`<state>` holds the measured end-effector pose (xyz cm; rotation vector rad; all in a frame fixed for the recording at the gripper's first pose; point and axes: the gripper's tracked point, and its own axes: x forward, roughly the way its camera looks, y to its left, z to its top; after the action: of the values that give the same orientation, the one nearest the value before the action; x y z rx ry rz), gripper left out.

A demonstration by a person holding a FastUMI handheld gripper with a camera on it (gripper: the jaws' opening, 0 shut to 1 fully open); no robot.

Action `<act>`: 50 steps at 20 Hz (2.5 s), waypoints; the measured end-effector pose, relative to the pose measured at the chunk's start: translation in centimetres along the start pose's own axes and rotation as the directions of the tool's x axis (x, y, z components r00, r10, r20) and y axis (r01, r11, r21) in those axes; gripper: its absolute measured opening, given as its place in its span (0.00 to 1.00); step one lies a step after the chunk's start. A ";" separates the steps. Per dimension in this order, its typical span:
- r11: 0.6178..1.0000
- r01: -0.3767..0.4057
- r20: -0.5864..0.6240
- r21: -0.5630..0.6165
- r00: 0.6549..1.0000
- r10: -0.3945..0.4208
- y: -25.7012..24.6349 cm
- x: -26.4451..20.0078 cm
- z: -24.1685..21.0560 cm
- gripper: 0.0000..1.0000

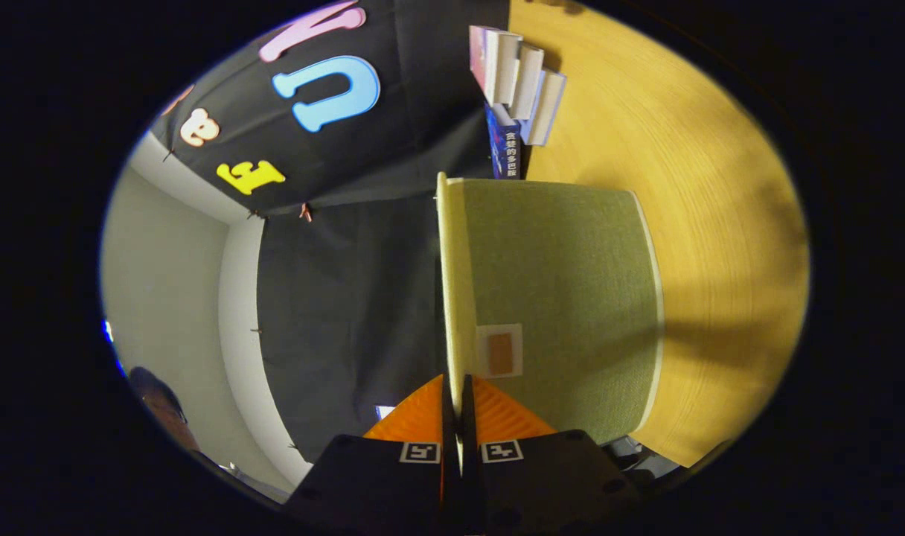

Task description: Open the storage box then place both shoes into the box .Put the left shoe in first, then the right shoe, with the right side of both shoes facing outward in a uniform manner.

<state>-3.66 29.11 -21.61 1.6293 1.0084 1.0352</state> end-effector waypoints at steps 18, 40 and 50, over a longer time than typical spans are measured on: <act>0.944 0.015 -0.081 -0.330 0.996 -0.045 15.4 16.1 -3.9 0.07; 0.892 0.200 0.019 -0.405 0.977 -0.210 13.3 17.0 -2.8 0.93; 0.593 0.500 0.334 -0.631 0.865 -0.374 13.4 1.2 3.6 0.97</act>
<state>2.12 26.16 -9.34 0.7468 0.7074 0.7724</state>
